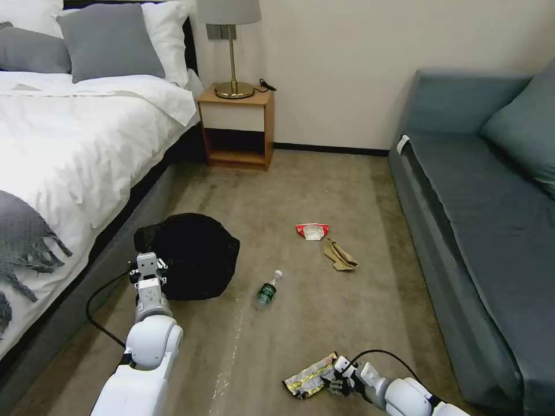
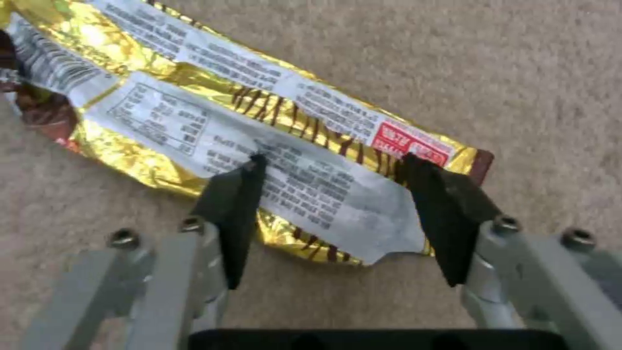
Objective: Pick up the trash bin, then pick up the garbage on the floor and place it into the trash bin.
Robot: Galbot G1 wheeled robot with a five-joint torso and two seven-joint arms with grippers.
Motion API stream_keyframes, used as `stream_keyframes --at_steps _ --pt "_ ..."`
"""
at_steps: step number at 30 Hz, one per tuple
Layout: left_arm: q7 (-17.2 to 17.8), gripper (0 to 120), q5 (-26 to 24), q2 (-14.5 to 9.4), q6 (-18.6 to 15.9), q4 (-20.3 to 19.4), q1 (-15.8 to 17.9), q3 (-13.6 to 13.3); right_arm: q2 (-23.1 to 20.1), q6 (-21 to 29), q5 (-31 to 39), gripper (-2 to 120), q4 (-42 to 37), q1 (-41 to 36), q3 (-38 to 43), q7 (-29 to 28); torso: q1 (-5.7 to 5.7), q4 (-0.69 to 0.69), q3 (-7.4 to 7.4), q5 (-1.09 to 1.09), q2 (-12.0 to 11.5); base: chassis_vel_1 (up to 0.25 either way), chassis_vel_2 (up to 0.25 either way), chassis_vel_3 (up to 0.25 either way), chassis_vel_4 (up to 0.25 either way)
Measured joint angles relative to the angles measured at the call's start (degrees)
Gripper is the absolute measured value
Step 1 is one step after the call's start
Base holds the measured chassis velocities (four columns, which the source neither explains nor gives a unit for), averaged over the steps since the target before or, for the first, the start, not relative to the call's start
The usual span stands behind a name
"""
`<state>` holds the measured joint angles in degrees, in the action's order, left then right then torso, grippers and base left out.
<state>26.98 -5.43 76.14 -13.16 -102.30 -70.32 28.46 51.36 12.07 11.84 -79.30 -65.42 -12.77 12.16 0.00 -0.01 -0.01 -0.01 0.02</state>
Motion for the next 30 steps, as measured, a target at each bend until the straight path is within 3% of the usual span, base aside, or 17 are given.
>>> stream_keyframes --at_steps 3,5,13,17,21,24,30 --pt "-0.01 3 -0.01 0.01 0.08 0.0 0.02 0.03 0.05 -0.16 -0.18 51 0.03 -0.07 0.0 0.27 0.0 0.0 0.0 0.01 0.0 0.0 0.0 0.0 0.0" --pt "-0.03 3 -0.03 0.04 0.2 0.04 0.0 0.05 0.08 -0.27 -0.48 39 0.04 -0.16 0.0 0.75 0.0 0.01 0.0 0.03 0.0 0.0 0.0 0.0 0.0" --pt "-0.09 3 -0.03 0.1 0.55 0.16 -0.36 0.15 0.39 -0.53 -0.81 28 0.48 -0.1 0.12 1.8 0.0 0.0 0.0 0.01 0.0 0.0 0.0 0.0 0.0" --pt "-0.11 3 -0.1 0.12 0.78 0.21 -0.42 0.25 0.56 -1.46 -0.99 16 1.17 -0.13 0.32 2.33 0.0 0.01 0.0 0.05 0.0 0.0 0.0 0.0 0.0" --pt "-0.1 3 -0.34 0.11 0.84 0.3 -0.24 0.45 0.57 -1.67 -1.0 12 1.37 -0.06 0.62 2.57 0.0 0.03 0.01 0.05 -0.01 0.0 0.0 0.0 0.0" --pt "-0.05 3 -0.57 -0.3 0.84 0.64 0.22 0.66 0.53 -1.78 -1.0 0 1.82 0.21 1.25 2.73 0.0 0.01 0.0 0.02 -0.02 0.0 0.0 0.0 0.0" --pt "-0.05 3 -0.67 -0.48 0.84 0.73 0.41 0.66 0.52 -2.16 -0.94 0 2.26 0.45 1.65 2.86 0.0 0.01 0.01 0.01 -0.02 0.0 0.0 0.0 0.0"
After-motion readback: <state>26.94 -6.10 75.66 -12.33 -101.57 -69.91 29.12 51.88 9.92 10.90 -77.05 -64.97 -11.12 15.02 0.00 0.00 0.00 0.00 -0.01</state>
